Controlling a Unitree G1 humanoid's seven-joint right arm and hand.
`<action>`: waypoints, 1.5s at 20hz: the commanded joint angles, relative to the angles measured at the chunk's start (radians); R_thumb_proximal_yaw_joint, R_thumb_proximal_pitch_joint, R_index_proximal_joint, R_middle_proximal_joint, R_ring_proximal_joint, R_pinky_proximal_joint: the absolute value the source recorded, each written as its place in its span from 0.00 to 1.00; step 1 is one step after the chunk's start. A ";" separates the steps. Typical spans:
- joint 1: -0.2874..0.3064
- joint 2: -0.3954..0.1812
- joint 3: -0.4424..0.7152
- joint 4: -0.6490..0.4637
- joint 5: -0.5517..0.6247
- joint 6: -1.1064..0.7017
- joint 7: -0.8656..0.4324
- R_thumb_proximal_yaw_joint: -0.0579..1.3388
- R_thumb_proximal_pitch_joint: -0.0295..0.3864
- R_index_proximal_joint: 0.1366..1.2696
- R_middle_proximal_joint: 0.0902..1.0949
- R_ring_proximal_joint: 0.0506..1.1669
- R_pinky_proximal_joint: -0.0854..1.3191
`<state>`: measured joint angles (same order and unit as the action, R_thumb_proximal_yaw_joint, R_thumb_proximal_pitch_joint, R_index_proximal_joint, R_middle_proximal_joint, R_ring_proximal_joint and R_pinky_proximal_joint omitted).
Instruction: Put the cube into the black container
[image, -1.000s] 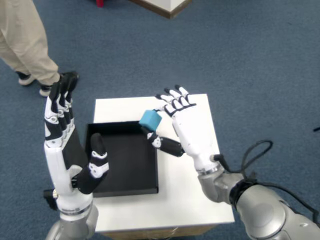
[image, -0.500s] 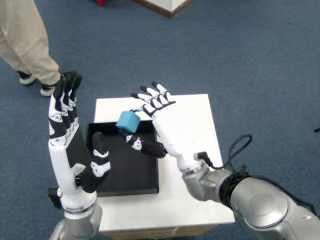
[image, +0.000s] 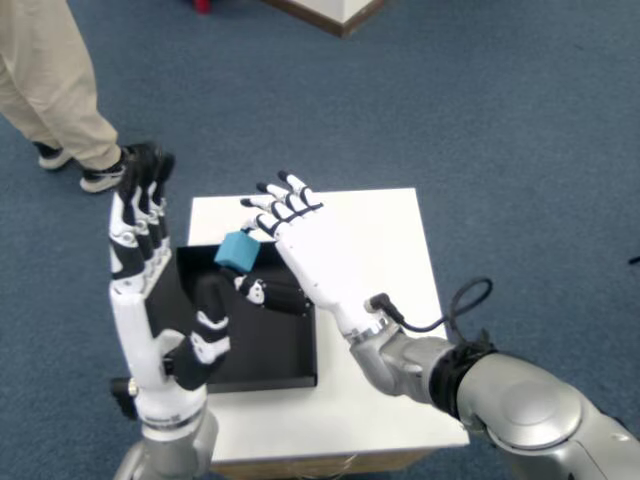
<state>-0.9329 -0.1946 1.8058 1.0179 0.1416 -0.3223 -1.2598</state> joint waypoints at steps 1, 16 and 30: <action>-0.045 -0.002 -0.069 0.021 -0.015 0.029 0.053 0.90 0.45 0.86 0.32 0.21 0.17; 0.006 0.011 -0.191 0.086 -0.162 0.089 0.240 0.89 0.45 0.86 0.31 0.21 0.17; 0.046 0.024 -0.279 0.083 -0.281 0.142 0.347 0.87 0.46 0.84 0.32 0.21 0.18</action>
<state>-0.8380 -0.1635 1.5593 1.1069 -0.1348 -0.1987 -0.8888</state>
